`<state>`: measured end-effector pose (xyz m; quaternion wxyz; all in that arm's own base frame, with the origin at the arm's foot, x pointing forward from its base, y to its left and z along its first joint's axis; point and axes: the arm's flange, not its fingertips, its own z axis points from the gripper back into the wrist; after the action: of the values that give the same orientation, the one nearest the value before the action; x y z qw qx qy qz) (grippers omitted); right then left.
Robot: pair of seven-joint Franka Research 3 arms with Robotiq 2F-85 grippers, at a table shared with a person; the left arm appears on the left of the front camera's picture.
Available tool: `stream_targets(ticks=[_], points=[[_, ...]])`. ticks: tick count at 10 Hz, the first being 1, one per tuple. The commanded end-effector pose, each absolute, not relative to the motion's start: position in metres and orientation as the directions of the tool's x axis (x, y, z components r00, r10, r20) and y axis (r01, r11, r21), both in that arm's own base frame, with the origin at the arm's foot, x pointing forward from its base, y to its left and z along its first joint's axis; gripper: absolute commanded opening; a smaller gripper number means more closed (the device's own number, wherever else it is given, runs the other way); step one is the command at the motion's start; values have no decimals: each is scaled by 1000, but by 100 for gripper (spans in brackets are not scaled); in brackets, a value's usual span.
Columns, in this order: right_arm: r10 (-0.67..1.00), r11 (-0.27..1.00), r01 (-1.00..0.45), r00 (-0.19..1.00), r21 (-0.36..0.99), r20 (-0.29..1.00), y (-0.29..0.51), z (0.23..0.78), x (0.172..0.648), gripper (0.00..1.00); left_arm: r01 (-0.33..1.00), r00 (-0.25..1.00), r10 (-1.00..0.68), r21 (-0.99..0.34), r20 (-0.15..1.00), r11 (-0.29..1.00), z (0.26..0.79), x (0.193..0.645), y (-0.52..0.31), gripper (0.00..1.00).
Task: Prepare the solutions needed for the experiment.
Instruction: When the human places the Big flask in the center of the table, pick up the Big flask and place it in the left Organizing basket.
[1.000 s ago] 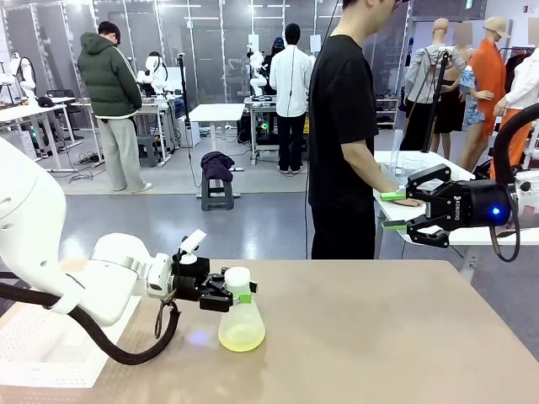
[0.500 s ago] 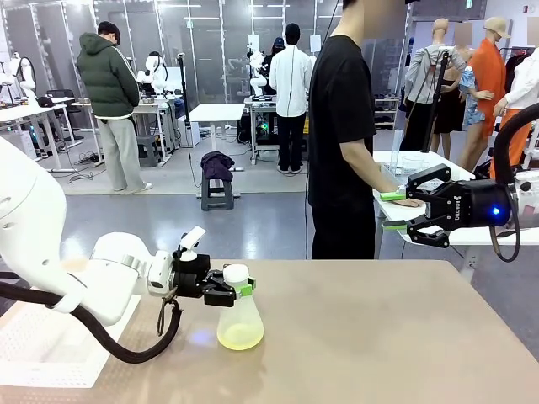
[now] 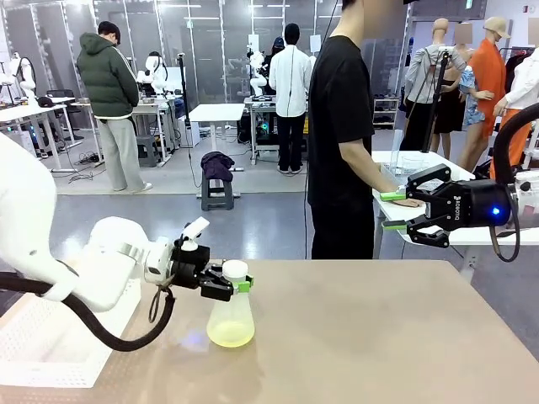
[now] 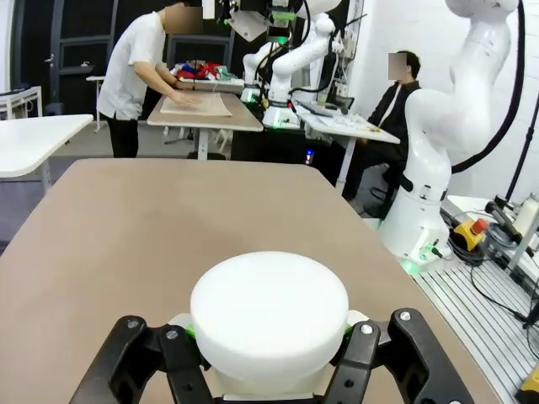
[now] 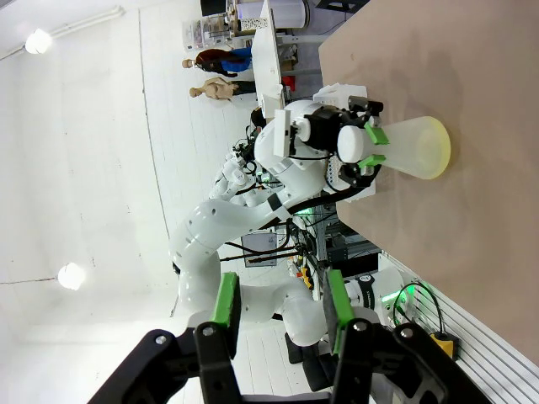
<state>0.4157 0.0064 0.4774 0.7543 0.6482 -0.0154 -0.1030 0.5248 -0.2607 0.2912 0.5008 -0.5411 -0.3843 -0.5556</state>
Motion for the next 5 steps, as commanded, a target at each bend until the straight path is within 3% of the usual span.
stream_targets(ticks=[1,5], points=[[-169,132,132,980,982,-109,7,478,415,51,970,54,-200,-99,978,-222,325,520,-259,0],[-169,132,132,980,982,-109,7,478,415,51,971,-35,-211,-17,977,-240,386,517,-221,0]])
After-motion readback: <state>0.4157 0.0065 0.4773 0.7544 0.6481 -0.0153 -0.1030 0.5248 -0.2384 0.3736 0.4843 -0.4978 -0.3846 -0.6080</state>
